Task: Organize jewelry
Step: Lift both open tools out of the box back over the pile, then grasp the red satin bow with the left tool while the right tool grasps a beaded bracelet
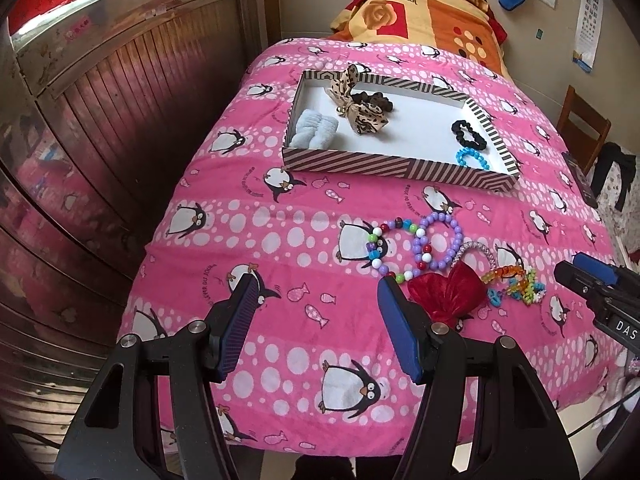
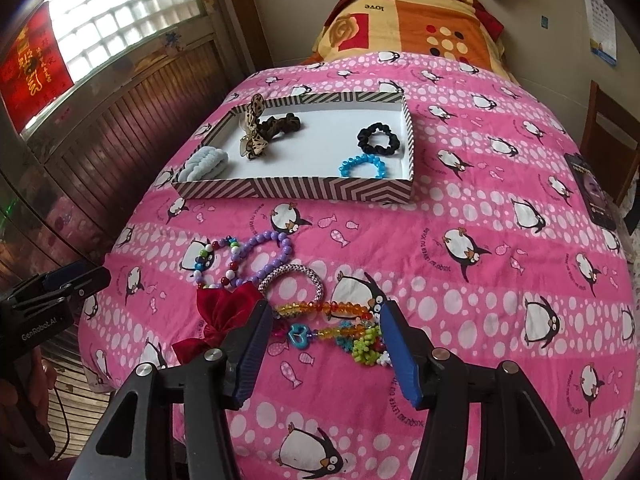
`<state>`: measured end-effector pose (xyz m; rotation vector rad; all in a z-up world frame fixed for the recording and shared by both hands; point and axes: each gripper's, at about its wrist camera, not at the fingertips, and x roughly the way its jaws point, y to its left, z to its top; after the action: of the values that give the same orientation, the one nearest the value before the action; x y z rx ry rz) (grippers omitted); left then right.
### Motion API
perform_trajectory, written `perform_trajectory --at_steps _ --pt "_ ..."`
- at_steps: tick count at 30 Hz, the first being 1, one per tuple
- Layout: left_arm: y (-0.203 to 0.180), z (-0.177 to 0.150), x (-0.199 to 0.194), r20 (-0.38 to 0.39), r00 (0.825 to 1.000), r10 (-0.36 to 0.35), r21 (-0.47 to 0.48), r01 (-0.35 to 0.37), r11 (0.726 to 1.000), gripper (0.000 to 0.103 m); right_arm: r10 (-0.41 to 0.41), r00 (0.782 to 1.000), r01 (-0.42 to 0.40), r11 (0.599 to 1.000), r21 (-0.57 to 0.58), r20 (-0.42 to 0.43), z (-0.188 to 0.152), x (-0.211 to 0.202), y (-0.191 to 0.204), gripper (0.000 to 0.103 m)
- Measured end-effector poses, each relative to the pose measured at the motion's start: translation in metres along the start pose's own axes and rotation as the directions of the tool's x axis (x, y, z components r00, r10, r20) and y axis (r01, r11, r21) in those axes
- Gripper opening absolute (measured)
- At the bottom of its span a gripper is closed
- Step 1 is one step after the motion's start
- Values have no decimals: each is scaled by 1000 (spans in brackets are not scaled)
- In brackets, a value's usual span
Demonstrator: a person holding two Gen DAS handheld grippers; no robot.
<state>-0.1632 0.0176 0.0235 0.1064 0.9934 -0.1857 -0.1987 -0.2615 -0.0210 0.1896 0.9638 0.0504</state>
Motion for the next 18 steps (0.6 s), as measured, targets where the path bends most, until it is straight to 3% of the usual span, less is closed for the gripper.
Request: perform_trajectory --at_steps 6,18 --pt "-1 0 7 -43 997 -60 -23 60 998 62 -14 1000 14 1000 22 -8 -6 0 -11 54" --pt "-24 -8 25 -130 975 -181 9 183 983 62 -38 997 42 997 63 -74 -28 13 -37 55"
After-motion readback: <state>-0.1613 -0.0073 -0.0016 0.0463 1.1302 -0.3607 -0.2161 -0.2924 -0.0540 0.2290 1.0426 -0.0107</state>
